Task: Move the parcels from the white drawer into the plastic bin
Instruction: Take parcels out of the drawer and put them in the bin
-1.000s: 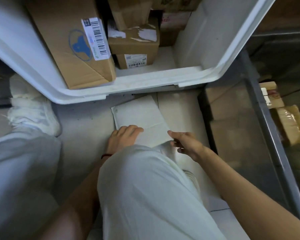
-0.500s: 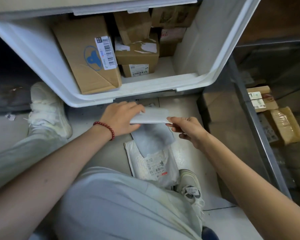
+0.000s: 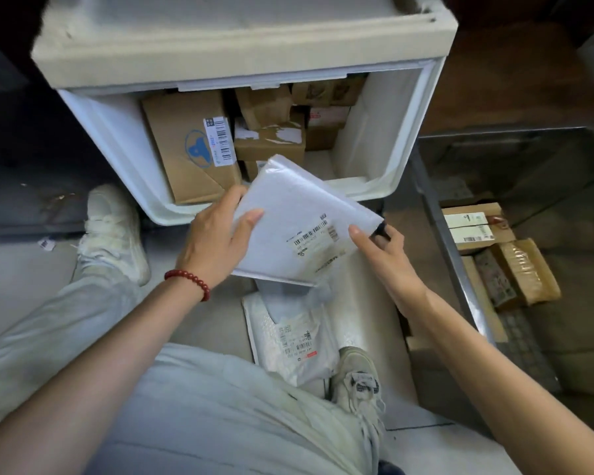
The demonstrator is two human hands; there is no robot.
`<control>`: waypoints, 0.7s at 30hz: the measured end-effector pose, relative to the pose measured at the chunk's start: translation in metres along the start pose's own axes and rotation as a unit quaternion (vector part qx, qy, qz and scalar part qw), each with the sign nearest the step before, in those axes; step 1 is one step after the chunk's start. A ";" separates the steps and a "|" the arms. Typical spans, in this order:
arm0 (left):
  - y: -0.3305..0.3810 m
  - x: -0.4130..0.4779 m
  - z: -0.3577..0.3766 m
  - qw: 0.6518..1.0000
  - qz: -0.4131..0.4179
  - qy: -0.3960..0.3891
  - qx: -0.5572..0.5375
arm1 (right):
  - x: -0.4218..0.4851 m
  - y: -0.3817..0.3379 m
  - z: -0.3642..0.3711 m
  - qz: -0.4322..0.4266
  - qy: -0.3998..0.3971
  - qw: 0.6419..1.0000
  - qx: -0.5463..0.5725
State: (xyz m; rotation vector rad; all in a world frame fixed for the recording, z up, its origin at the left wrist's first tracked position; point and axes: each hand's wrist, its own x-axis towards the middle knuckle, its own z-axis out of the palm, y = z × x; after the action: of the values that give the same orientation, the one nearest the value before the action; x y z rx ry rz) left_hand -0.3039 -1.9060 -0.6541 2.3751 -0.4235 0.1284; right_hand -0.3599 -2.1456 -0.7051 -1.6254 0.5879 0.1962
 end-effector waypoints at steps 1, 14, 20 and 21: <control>0.006 0.002 -0.007 0.999 -0.019 0.023 -0.029 | -0.004 -0.003 -0.001 0.004 -0.016 1.000 0.010; 0.059 0.043 0.008 0.920 -0.116 0.009 -0.374 | -0.052 -0.057 -0.098 -0.155 0.079 0.984 0.022; 0.090 0.054 0.031 0.950 -0.096 -0.021 -0.295 | -0.075 -0.056 -0.148 -0.149 0.109 0.982 0.036; 0.098 0.056 0.036 0.960 -0.084 -0.029 -0.264 | -0.076 -0.053 -0.155 -0.142 0.116 0.982 0.046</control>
State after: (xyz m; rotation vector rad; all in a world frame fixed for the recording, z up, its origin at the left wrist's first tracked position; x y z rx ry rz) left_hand -0.2845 -2.0127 -0.6070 1.8776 -0.2426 -0.1218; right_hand -0.4317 -2.2735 -0.5999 -1.6335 0.5245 -0.2317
